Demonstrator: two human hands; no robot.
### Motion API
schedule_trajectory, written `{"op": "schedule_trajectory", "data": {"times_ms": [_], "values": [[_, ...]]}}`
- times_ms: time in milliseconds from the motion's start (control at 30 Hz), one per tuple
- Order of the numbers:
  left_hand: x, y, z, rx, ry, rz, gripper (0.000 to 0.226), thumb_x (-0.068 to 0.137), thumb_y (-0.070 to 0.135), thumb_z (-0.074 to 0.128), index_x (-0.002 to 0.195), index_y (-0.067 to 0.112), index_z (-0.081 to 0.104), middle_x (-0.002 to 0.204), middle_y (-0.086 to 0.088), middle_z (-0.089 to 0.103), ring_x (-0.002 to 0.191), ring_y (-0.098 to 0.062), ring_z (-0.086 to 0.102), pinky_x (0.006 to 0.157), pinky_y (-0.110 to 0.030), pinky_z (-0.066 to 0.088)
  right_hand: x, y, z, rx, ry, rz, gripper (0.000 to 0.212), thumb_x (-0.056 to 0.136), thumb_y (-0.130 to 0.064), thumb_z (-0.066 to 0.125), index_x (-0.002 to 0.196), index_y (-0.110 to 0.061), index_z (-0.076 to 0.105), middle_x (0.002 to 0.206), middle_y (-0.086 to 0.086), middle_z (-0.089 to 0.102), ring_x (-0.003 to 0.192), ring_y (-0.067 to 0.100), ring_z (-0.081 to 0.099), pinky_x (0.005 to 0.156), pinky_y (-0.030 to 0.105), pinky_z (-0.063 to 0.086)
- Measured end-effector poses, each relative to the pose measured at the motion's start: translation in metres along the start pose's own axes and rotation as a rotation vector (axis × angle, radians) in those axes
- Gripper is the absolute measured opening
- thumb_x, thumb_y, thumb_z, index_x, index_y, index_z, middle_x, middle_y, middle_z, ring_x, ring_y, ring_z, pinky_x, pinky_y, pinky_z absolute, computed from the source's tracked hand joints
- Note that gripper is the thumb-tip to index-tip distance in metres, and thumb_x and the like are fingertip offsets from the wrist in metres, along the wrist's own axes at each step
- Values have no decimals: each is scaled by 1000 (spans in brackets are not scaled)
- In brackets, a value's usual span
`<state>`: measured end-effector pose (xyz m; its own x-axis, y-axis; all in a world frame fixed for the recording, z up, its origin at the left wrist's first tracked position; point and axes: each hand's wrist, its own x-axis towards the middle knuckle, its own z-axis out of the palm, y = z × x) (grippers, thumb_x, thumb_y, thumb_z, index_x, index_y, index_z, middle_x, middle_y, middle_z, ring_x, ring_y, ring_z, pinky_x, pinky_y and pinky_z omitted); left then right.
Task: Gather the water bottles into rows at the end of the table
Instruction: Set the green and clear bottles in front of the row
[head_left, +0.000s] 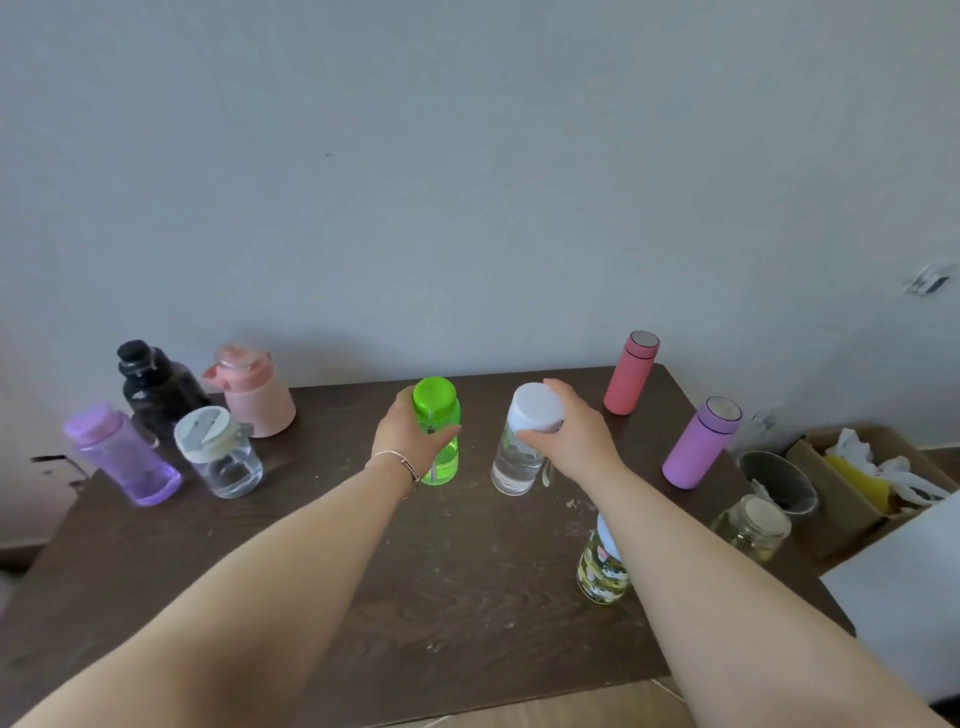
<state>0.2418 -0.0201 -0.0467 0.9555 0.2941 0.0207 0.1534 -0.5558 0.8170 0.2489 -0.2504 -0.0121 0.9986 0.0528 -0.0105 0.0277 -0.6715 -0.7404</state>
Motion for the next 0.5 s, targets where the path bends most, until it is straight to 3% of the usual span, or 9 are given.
{"op": "schedule_trajectory", "data": {"times_ms": [300,400,500], "values": [[-14,-55,-68,37,81,-85,73,72,39,80,132,20,45,115,-3,64,105,-27,60,85,-32,46,-18,-45,58,41,-64,14,81,72,-33,75,144,-33,38,135,-3,52,119,23,52,96,39,48],[-15,-74,-94,32,94,-90,72,70,40,81,130,19,46,113,-3,65,104,-27,61,87,-35,48,-22,-64,80,43,-73,14,80,73,-31,74,144,-31,38,133,-3,52,117,25,53,93,34,45],[-14,-96,-128,29,109,-84,71,71,38,82,128,17,47,112,-3,64,103,-26,60,86,-32,46,-27,-91,110,35,-89,13,81,71,-34,74,143,-35,37,132,-4,52,107,29,61,87,38,52]]}}
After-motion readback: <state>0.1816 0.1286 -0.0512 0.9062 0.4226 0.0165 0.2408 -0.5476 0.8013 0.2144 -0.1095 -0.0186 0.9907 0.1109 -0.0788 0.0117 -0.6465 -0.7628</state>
